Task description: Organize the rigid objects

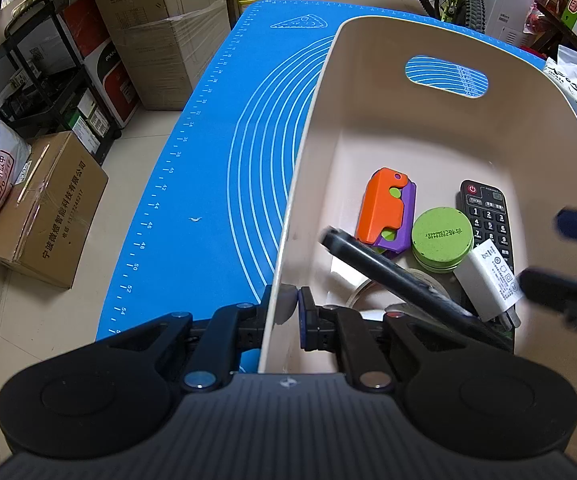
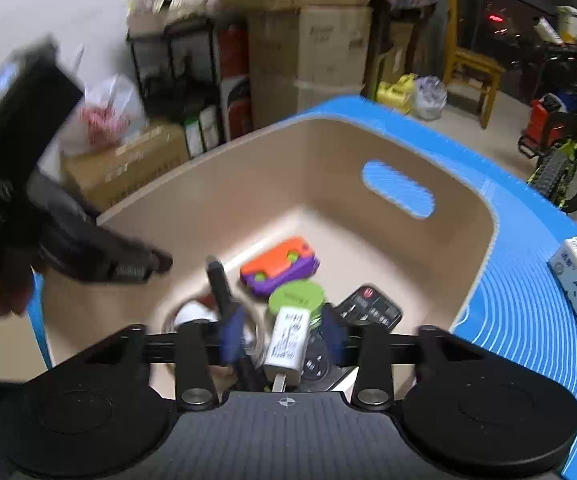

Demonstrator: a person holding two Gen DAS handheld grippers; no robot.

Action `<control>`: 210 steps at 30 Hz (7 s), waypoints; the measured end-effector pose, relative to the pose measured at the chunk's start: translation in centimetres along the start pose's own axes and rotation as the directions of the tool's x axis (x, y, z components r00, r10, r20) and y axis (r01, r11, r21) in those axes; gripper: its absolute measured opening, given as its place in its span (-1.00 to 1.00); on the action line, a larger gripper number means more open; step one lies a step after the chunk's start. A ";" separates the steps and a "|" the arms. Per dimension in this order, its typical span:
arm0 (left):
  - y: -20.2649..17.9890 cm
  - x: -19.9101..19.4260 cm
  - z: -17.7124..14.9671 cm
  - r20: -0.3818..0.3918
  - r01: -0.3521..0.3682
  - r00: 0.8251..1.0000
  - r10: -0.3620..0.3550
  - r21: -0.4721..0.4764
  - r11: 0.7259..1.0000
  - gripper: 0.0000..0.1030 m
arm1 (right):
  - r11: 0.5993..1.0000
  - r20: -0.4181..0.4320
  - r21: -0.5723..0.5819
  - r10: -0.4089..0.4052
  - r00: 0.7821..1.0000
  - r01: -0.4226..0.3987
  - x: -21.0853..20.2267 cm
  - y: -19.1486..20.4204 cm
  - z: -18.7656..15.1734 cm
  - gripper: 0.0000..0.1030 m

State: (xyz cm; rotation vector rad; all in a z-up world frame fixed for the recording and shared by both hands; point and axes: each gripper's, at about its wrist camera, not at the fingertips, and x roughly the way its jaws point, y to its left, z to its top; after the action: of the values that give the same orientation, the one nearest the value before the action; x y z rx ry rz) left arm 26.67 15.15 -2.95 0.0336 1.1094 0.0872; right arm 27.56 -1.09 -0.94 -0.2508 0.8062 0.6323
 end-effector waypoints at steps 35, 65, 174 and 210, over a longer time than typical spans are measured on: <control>0.1 0.0 0.0 0.001 -0.003 1.000 0.003 0.002 1.000 -0.76 | 0.887 -0.109 0.350 -0.282 0.953 0.302 1.9 -14.1 -10.9 0.13; -0.1 0.0 0.0 0.000 -0.004 1.000 0.004 0.002 1.000 -0.76 | 0.891 0.063 0.338 -0.341 0.938 0.301 -0.4 -12.0 -10.8 -0.25; -16.1 -25.1 -18.4 0.383 0.002 0.922 -0.051 0.127 0.992 0.43 | 0.894 0.149 0.403 -0.274 0.950 0.194 -29.7 1.0 -18.9 0.87; -16.4 -23.1 -18.4 0.331 0.009 0.942 -0.051 0.127 0.992 0.43 | 0.871 0.115 0.444 -0.287 0.951 0.209 -29.9 -0.3 -20.8 0.87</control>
State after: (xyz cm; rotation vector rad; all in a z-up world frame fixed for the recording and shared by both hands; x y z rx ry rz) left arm 0.89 -3.45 8.32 0.1378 0.7739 -0.0150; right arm -0.24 -23.29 7.04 0.1044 0.7050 0.2165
